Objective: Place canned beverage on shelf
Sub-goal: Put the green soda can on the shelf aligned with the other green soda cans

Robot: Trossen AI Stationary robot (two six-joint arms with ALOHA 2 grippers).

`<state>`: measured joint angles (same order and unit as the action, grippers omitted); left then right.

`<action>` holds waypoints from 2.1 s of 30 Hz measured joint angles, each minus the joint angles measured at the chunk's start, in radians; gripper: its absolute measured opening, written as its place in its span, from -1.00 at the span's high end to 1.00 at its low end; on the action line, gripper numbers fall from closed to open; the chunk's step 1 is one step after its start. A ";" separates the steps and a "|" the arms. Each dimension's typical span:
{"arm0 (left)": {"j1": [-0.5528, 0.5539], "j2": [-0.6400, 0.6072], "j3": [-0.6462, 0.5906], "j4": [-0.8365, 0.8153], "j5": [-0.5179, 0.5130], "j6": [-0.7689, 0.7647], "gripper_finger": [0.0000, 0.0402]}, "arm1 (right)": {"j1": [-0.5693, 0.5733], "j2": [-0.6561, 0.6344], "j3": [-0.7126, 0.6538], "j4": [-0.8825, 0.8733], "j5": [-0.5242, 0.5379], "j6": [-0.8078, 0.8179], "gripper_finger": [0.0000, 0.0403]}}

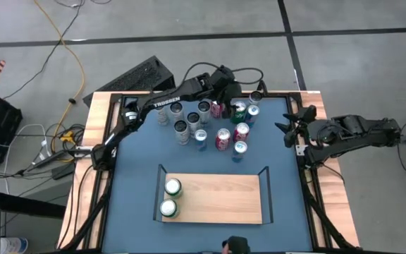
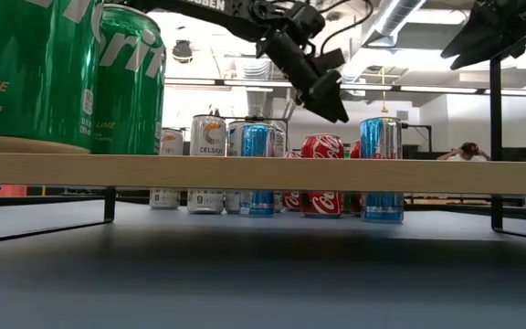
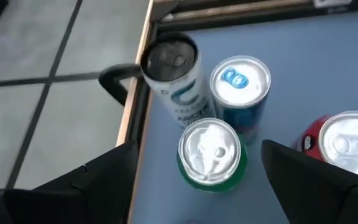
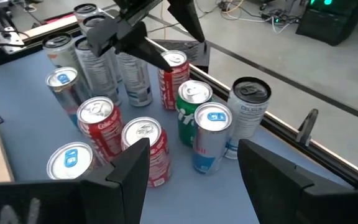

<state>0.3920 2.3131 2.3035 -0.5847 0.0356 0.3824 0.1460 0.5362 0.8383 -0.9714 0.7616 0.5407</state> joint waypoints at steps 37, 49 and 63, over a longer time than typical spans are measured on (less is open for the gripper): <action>0.022 0.136 0.005 0.108 0.086 0.092 -0.66 | -0.005 0.000 -0.001 -0.012 -0.002 0.009 -0.22; 0.023 0.162 0.004 0.105 0.091 0.110 -0.60 | -0.005 0.000 -0.001 -0.017 -0.002 0.009 -0.22; 0.023 0.161 0.004 0.094 0.090 0.094 -0.31 | -0.005 0.000 -0.001 -0.039 -0.002 0.014 -0.22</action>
<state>0.4145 2.4737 2.3077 -0.4904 0.1261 0.4769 0.1413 0.5362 0.8375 -1.0107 0.7597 0.5546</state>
